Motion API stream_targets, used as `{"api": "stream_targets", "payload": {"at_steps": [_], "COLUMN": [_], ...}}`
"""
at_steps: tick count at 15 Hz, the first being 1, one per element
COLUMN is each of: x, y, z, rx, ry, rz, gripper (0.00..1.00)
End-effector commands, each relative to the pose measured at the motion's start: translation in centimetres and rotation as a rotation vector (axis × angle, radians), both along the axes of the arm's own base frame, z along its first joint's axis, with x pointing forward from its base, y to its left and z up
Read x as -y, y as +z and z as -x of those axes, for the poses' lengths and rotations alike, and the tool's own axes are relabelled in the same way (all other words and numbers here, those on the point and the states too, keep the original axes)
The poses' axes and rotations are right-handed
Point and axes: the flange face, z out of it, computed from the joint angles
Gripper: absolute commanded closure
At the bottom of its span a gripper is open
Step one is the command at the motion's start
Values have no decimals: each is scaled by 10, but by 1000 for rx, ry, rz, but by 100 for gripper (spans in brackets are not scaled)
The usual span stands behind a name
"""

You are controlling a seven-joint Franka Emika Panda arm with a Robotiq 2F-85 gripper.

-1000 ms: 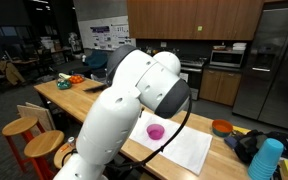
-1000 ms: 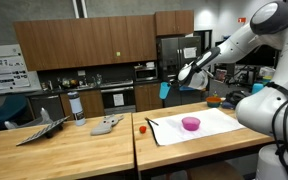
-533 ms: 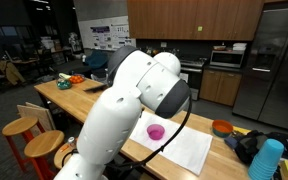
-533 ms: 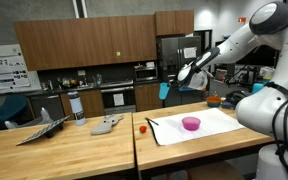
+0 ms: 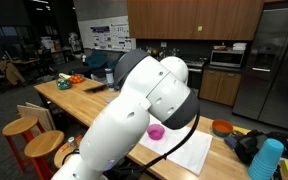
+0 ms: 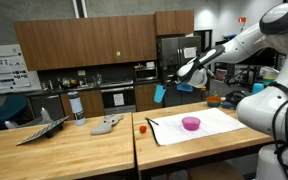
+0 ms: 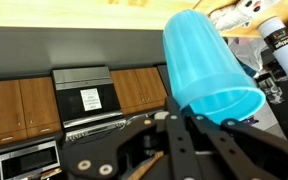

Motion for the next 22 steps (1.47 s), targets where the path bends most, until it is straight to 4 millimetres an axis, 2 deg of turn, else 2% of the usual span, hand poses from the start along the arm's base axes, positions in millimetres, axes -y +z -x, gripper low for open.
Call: {"api": "stream_targets", "payload": {"at_steps": [1,3,5,6,7,12,13,17,20,22], "x": [12,27,35,31,34,29,29,33,21,5], "y": [34,56,67,57,59,55,55,36,14,-1], "z": [11,13,17,11,11,11,11,7,11,17], "rx": [-2,18,34,44,48,40,41,0,-44,-76], "ry": [-38,-88,-132,-88,-95,-86,-86,-106,-82,-48], "rz": [-51,-63,-56,-70,-67,-67,-67,-79,-79,-76], "gripper": [99,99,99,99,95,95,99,99,99,99]}}
